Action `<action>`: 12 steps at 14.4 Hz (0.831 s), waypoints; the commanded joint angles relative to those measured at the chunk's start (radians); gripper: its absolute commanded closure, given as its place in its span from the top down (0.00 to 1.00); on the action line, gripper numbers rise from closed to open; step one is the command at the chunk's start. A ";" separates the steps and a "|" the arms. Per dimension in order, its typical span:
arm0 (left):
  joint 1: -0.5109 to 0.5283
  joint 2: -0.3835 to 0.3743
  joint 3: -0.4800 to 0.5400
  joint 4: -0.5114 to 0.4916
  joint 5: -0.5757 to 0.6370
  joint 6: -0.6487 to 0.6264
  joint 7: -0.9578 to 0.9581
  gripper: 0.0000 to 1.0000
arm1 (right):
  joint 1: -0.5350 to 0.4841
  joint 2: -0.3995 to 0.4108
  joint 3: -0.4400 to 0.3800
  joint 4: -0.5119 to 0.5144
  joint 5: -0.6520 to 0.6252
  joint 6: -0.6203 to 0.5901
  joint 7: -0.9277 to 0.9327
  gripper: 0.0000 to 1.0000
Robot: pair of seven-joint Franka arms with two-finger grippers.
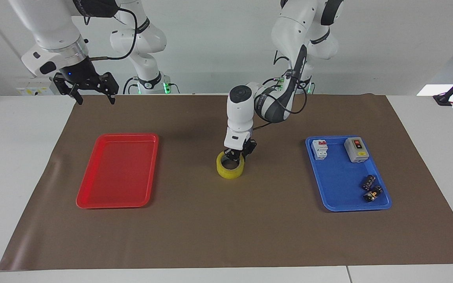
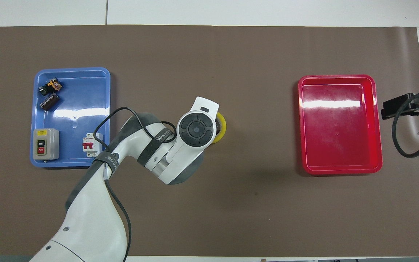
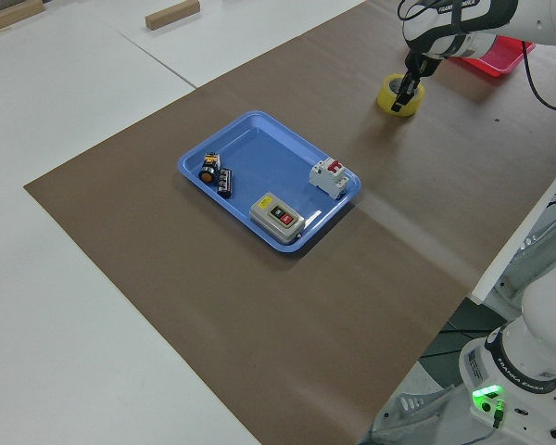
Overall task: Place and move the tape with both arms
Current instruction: 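Set the tape down and retract the left gripper while the right gripper reaches it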
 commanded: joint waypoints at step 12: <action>0.312 -0.272 0.010 -0.002 -0.077 -0.250 0.570 1.00 | 0.143 0.024 0.023 -0.073 0.013 0.134 -0.081 1.00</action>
